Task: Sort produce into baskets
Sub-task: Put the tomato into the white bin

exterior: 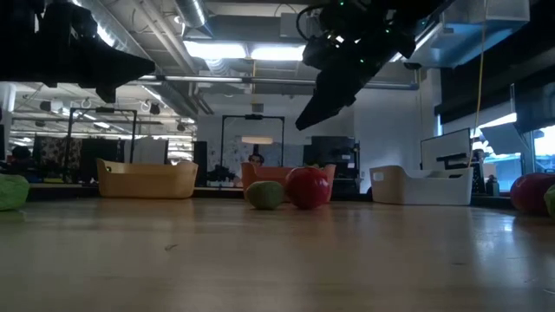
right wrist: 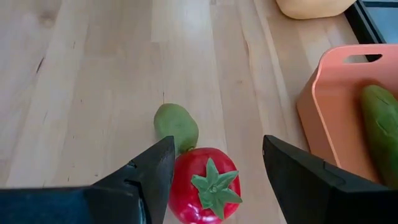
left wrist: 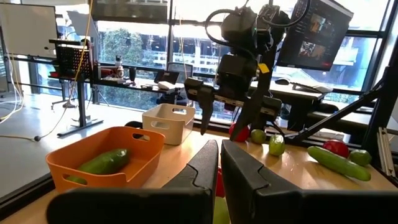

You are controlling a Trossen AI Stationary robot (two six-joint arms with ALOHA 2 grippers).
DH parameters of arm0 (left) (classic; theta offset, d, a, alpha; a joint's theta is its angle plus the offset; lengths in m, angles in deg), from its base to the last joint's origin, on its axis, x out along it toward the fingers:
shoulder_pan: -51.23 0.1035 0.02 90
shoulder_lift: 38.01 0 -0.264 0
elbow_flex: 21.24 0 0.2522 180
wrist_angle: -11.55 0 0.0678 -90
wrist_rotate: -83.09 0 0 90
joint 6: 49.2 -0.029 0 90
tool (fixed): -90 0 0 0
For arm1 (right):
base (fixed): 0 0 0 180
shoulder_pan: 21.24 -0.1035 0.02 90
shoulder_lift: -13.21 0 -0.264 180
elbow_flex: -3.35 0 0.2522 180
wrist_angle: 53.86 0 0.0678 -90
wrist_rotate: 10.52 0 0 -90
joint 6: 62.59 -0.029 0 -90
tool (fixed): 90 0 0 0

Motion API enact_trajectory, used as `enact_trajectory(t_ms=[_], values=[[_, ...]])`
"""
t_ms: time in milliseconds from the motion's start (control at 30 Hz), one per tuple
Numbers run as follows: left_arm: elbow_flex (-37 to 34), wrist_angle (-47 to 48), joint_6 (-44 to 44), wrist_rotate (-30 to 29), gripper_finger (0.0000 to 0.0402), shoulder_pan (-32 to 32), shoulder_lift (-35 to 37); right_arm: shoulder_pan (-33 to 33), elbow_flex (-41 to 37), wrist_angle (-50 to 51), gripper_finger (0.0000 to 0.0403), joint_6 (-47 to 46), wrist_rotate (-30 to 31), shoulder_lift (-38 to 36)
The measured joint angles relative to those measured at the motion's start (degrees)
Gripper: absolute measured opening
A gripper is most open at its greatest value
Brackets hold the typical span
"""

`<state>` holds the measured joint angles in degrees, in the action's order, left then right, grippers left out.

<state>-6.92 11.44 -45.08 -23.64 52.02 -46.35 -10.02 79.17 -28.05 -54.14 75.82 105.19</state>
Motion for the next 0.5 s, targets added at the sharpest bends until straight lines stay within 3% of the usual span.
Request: enact_trajectory(t_ms=[300,500], values=[[0.0,0.0,-0.1,0.0,0.0017,0.0,0.0,0.0,0.0,0.0,0.0239,-4.5,1.0,0.0],[0.0,-0.1,-1.5,0.0,0.0017,0.0,0.0,0.0,0.1,1.0,0.0293,-10.1,1.4,1.2]])
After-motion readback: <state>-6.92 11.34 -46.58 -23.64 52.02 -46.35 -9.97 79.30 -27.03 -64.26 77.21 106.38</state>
